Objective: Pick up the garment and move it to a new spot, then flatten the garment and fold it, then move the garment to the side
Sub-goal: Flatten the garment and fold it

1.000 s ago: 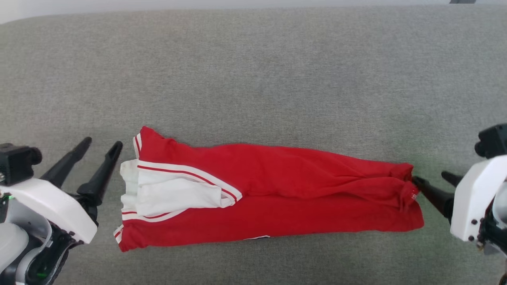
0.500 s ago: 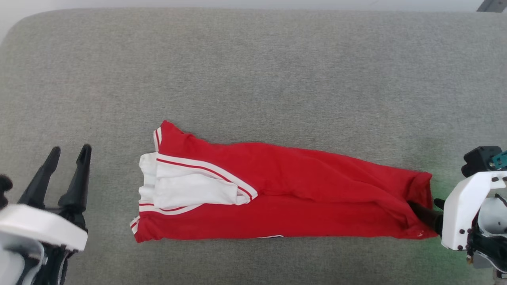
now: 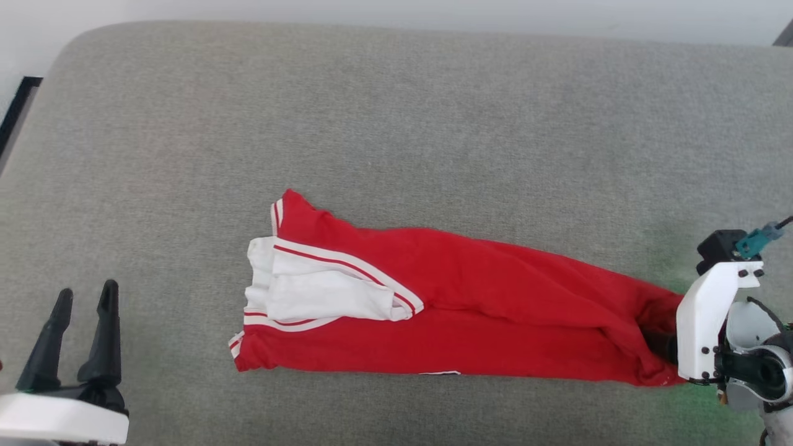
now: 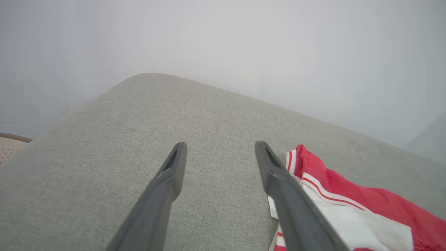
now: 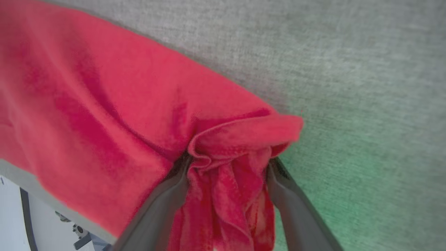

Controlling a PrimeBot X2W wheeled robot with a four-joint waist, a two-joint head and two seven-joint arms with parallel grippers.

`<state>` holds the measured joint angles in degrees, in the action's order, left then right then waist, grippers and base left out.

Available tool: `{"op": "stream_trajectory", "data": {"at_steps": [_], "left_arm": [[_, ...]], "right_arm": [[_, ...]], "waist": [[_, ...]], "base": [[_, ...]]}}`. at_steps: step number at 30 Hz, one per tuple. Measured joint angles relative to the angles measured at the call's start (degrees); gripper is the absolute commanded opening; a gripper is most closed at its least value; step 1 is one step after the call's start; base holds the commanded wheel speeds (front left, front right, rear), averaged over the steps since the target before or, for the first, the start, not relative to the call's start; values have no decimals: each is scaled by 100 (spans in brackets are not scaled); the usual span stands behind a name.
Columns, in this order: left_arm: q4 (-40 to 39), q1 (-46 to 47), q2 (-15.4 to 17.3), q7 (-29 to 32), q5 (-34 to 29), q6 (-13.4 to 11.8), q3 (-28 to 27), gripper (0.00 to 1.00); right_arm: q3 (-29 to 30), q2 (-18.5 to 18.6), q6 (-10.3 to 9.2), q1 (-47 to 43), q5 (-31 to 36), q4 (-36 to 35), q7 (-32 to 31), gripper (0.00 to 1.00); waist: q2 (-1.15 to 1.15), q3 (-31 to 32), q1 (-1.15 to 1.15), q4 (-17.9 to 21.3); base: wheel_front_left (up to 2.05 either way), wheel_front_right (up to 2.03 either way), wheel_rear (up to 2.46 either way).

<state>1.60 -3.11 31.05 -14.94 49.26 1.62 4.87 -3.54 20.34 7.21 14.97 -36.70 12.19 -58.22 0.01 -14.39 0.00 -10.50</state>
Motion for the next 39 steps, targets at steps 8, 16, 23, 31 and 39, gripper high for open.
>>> {"op": "stream_trajectory", "data": {"at_steps": [8,16,23,31,39], "left_arm": [[3,-308,-548,-2,-364,302,-608,100],[-30,-470,-825,-2,-557,471,-925,100],[-67,-549,-987,-2,-644,543,-1106,100],[-47,-550,-1131,-2,-708,561,-1125,100],[-55,-544,-1155,-2,-690,569,-1076,100]], "right_arm": [[-7,-246,12,-23,-760,79,-151,0],[408,24,13,-25,-793,-70,-100,0],[1001,292,30,176,-531,-29,-83,0],[1702,725,29,495,171,394,-144,0],[1726,622,30,609,224,164,-467,0]], "waist": [[0,202,0,-101],[0,340,0,30],[0,431,0,187],[0,494,0,362],[0,563,0,436]], "base": [[0,0,0],[0,0,0],[0,0,0],[0,0,0],[0,0,0]]}}
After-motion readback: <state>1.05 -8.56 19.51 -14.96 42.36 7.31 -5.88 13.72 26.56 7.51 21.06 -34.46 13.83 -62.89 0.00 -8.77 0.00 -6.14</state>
